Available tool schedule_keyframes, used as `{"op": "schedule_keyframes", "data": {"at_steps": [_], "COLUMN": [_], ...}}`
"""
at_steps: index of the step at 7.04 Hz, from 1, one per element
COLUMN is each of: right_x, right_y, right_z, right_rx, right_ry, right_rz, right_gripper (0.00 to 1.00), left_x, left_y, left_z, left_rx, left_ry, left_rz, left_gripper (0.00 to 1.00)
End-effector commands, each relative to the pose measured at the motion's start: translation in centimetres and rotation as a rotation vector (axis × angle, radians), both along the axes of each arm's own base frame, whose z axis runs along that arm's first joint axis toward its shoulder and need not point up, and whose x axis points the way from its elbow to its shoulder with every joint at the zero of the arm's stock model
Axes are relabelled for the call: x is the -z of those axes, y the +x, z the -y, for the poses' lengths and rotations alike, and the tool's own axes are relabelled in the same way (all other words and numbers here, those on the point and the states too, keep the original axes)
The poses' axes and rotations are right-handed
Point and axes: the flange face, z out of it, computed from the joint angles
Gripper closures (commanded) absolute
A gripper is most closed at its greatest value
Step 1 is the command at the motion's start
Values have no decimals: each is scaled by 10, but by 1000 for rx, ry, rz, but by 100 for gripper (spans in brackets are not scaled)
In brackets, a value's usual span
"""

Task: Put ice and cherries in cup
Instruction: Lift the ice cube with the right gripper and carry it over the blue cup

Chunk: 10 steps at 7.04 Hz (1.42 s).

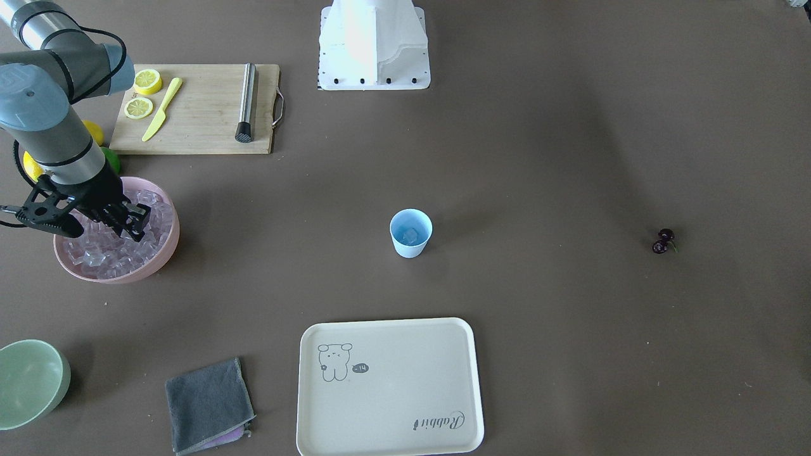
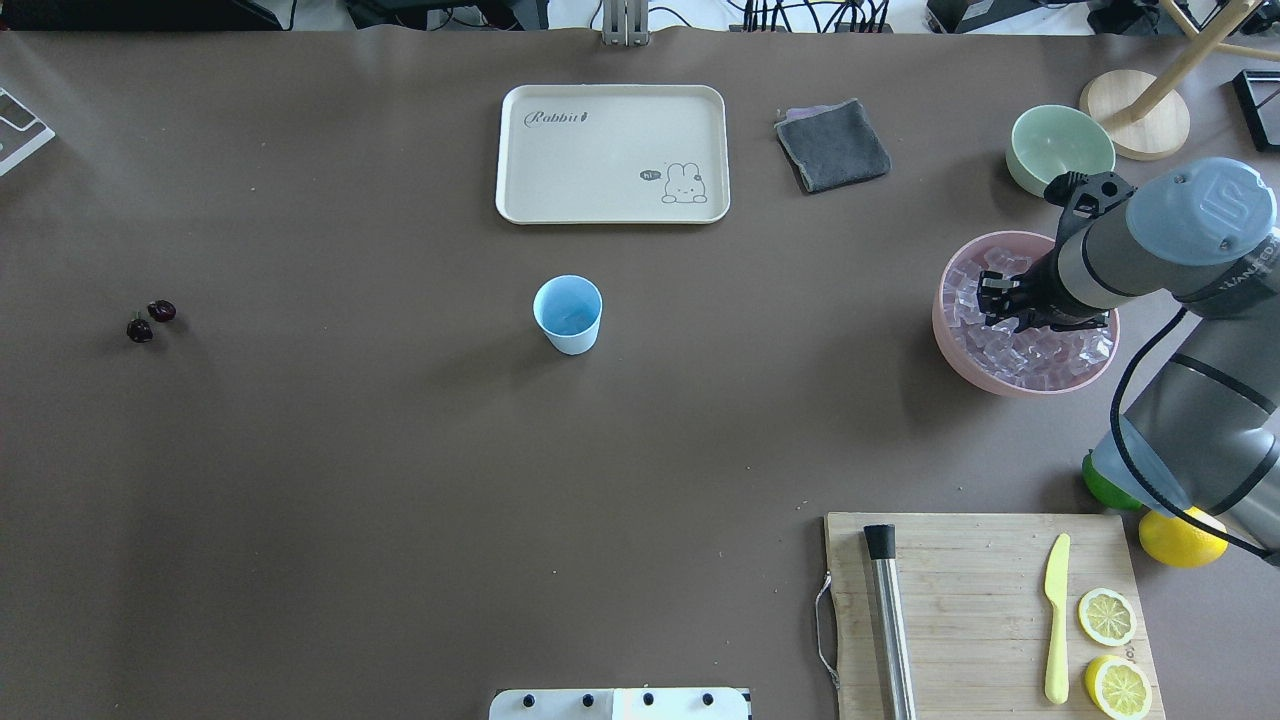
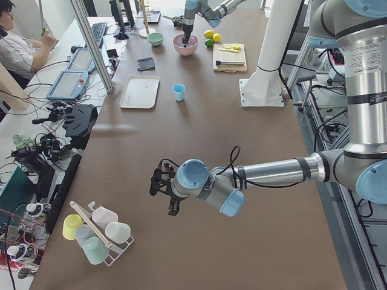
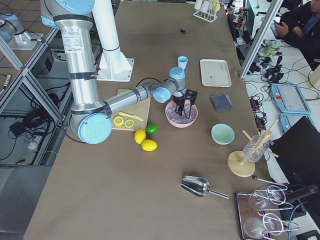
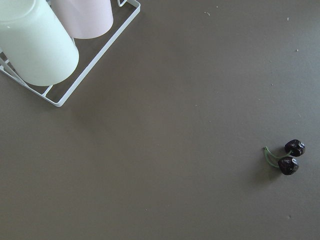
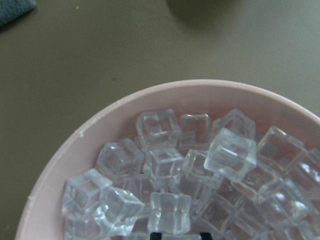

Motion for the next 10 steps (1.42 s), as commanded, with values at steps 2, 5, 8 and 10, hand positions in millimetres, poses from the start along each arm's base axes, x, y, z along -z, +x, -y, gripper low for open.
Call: {"op": "schedule_keyframes", "data": {"at_steps": [2,5,8,10], "right_x": [42,159,237,269], "right_y": [41,31,-34,-86], "right_z": [19,54,57,33], "right_rx": [-27,-50,-4,1], "right_ry": [91,225,304,380], "right_rz": [40,150,218,216], "right_gripper": [100,100,100,100], "left_x": [-2,4,12,24], "left_y": [0,2,7,18], "left_z": [-5,-1,-1,8], "left_rx": [2,-6,-36,-69], "left_ry": [7,12,23,40], "left_rz": [-1,-10,-55,-77], "left_gripper": [2,2,2,2]}}
